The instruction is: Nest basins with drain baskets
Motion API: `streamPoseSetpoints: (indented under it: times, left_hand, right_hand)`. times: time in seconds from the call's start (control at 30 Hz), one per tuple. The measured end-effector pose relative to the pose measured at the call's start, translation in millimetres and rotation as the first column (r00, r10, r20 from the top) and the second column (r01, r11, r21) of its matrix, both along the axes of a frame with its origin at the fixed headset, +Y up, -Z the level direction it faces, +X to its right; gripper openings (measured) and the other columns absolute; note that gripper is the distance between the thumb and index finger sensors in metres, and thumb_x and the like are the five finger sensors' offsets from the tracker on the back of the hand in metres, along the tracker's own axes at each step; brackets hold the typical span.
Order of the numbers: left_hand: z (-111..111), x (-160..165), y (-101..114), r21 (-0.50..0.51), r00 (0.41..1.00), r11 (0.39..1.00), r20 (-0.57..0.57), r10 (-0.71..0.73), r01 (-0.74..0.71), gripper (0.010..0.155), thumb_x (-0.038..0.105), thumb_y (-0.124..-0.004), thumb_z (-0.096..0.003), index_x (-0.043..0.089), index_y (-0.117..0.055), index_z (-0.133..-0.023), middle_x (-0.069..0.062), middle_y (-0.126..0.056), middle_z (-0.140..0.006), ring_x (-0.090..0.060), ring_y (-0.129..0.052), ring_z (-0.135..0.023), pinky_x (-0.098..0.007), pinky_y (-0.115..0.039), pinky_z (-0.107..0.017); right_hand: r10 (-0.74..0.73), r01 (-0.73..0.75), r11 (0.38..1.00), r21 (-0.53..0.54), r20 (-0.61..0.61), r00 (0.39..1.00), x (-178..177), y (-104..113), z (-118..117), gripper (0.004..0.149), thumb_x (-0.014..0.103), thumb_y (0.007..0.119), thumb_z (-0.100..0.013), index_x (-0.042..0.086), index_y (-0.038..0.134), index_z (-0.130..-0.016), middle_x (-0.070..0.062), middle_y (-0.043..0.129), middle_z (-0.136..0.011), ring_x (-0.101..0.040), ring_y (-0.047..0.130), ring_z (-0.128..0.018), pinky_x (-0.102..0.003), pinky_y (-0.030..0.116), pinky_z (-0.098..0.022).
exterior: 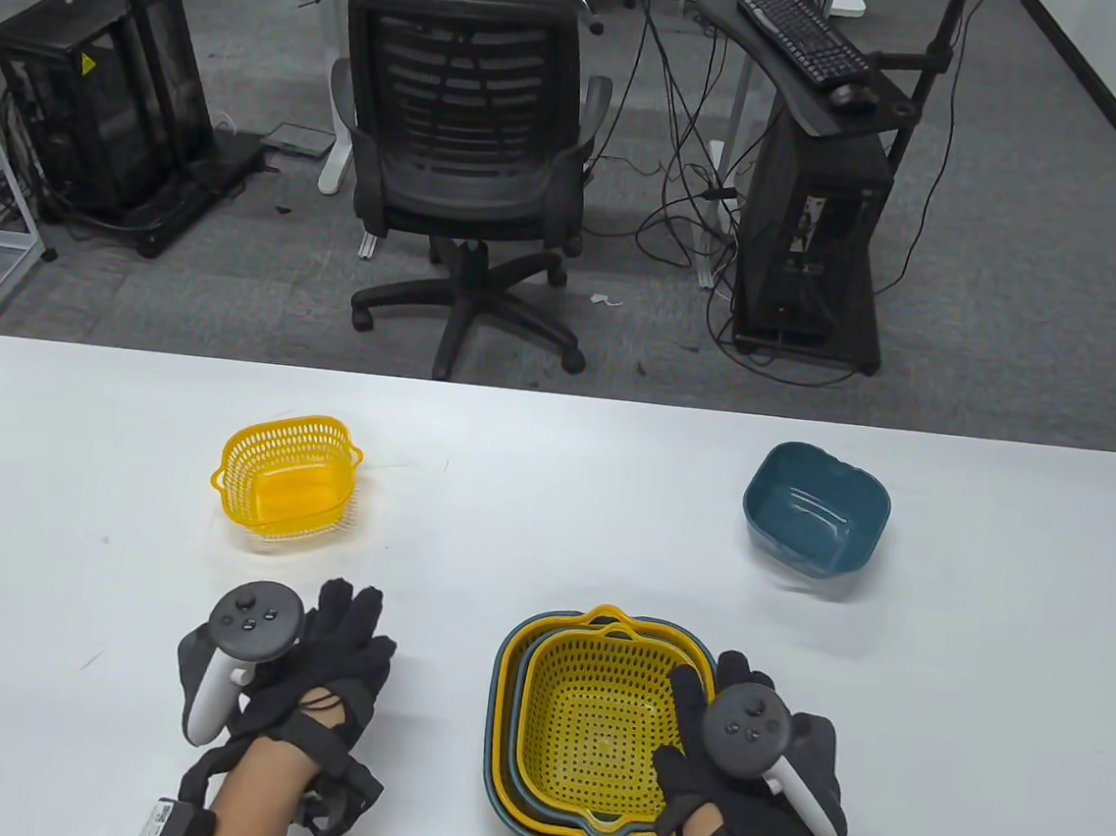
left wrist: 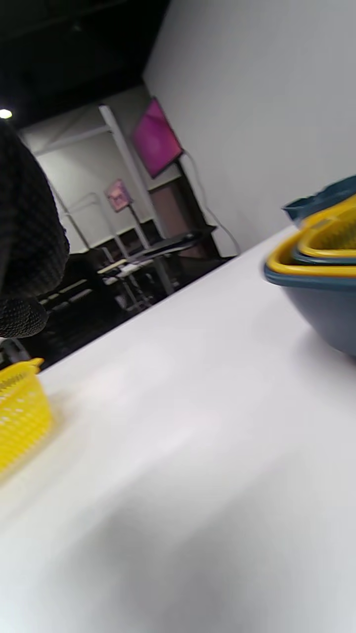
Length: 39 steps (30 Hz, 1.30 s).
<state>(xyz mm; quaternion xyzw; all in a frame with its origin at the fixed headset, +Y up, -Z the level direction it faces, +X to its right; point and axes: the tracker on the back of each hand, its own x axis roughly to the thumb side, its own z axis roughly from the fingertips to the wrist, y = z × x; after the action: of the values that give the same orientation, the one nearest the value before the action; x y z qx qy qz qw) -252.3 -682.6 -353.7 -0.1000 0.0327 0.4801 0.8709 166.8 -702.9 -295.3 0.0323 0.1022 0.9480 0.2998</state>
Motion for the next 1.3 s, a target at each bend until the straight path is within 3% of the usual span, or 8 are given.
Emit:
streamPoseSetpoints:
  times: [0.27,0.43,0.53,0.63,0.7,0.93,1.13,1.3]
  left_hand:
    - [-43,-56,70,0.079,0.968,0.988,-0.223,-0.111,0.131,0.071,0.040,-0.067,-0.0543,0.026,-0.031,-0.114,-0.009,-0.009,-0.116,-0.051,-0.018,-0.104,-0.060,-0.035,-0.072]
    - [-85,-94,85,0.013,0.930,0.992,-0.349,-0.115,0.128,0.077,0.045,-0.068,-0.0541,0.035,-0.019,-0.112,-0.008,-0.007,-0.116,-0.051,-0.018,-0.105,-0.061,-0.034,-0.073]
    - [-105,-114,72,-0.070,0.904,0.993,-0.410,-0.118,0.098,0.080,0.047,-0.069,-0.0536,0.039,-0.012,-0.109,-0.005,-0.004,-0.116,-0.051,-0.019,-0.106,-0.062,-0.035,-0.074]
    - [-121,-130,44,-0.141,0.881,0.990,-0.466,-0.083,0.019,0.083,0.048,-0.071,-0.0530,0.039,-0.011,-0.109,-0.005,-0.003,-0.115,-0.053,-0.019,-0.106,-0.063,-0.036,-0.074]
    - [-127,-138,24,-0.217,0.863,0.975,-0.484,-0.146,0.043,0.085,0.048,-0.072,-0.0527,0.034,-0.010,-0.109,-0.007,-0.002,-0.114,-0.054,-0.019,-0.106,-0.064,-0.037,-0.074]
    - [-150,-155,-27,-0.298,0.831,0.953,-0.540,-0.129,-0.046,0.085,0.051,-0.072,-0.0521,0.031,-0.014,-0.111,-0.005,-0.009,-0.117,-0.050,-0.021,-0.107,-0.062,-0.038,-0.075]
    - [-161,-152,-49,-0.365,0.827,0.928,-0.544,-0.143,-0.079,0.092,0.055,-0.076,-0.0488,0.029,-0.014,-0.112,-0.007,-0.015,-0.118,-0.045,-0.018,-0.107,-0.059,-0.035,-0.076]
    - [-165,-148,-58,-0.379,0.810,0.923,-0.561,-0.172,-0.066,0.085,0.049,-0.079,-0.0500,0.030,-0.025,-0.113,-0.006,-0.036,-0.119,-0.038,-0.031,-0.108,-0.053,-0.042,-0.077]
  right_hand:
    - [-0.228,0.218,0.968,0.127,0.075,0.971,38,-5,19,0.072,0.041,0.070,-0.053,0.025,0.026,-0.107,-0.010,-0.003,-0.110,-0.044,0.000,-0.098,-0.076,0.021,-0.063]
    - [-0.325,0.316,0.936,0.159,0.036,0.945,42,-2,21,0.072,0.042,0.070,-0.053,0.022,0.027,-0.107,-0.012,0.000,-0.111,-0.046,0.001,-0.099,-0.076,0.022,-0.063]
    - [-0.347,0.336,0.920,0.200,0.024,0.937,42,1,24,0.071,0.042,0.070,-0.053,0.021,0.029,-0.108,-0.012,0.003,-0.112,-0.047,0.005,-0.100,-0.076,0.024,-0.064]
    - [-0.359,0.350,0.910,0.222,-0.002,0.934,41,3,24,0.071,0.042,0.070,-0.053,0.020,0.030,-0.108,-0.012,0.006,-0.113,-0.047,0.006,-0.100,-0.077,0.024,-0.064]
    - [-0.354,0.352,0.909,0.221,-0.032,0.935,39,3,24,0.071,0.042,0.070,-0.053,0.020,0.030,-0.108,-0.012,0.006,-0.113,-0.047,0.006,-0.100,-0.076,0.024,-0.064]
    - [-0.334,0.340,0.922,0.186,-0.063,0.940,31,-2,23,0.072,0.042,0.070,-0.053,0.019,0.030,-0.108,-0.013,0.009,-0.114,-0.048,0.007,-0.100,-0.077,0.024,-0.064]
    - [-0.316,0.324,0.929,0.178,-0.069,0.946,28,-2,23,0.072,0.043,0.070,-0.053,0.019,0.030,-0.108,-0.013,0.009,-0.114,-0.048,0.007,-0.100,-0.077,0.024,-0.064]
    - [-0.317,0.322,0.928,0.186,-0.059,0.947,29,-2,23,0.072,0.042,0.070,-0.053,0.019,0.030,-0.108,-0.013,0.010,-0.114,-0.048,0.007,-0.100,-0.076,0.024,-0.064]
